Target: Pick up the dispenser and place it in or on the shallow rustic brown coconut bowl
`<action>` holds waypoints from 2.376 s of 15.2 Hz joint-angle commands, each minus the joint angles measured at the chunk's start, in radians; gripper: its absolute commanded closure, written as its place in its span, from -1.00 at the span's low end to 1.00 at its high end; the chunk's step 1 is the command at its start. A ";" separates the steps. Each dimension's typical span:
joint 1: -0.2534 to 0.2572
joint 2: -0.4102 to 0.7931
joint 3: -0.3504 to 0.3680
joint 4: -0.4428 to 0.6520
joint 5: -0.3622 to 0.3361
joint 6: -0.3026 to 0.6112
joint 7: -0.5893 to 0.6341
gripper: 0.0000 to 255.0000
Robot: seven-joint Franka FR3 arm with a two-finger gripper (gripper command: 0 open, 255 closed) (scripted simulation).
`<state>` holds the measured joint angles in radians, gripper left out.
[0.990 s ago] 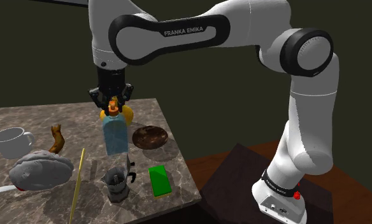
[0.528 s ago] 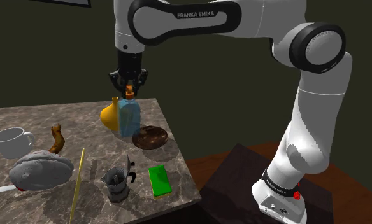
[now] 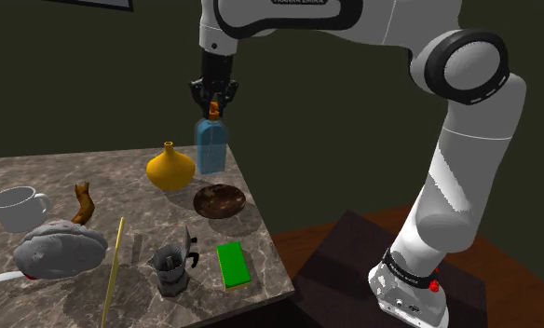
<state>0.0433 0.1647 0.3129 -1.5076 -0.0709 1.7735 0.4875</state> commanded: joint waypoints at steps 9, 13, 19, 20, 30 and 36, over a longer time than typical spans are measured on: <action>-0.040 -0.022 -0.025 -0.089 0.016 0.070 -0.063 1.00; -0.042 -0.023 -0.026 -0.145 0.016 0.125 -0.062 1.00; -0.043 -0.018 -0.027 -0.219 0.014 0.204 -0.060 1.00; -0.043 -0.017 -0.027 -0.231 0.013 0.217 -0.059 1.00; -0.042 0.011 -0.029 -0.331 0.001 0.344 -0.050 1.00; -0.041 0.019 -0.030 -0.346 -0.003 0.366 -0.048 1.00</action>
<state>0.0020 0.1833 0.2828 -1.8538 -0.0733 2.1385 0.4398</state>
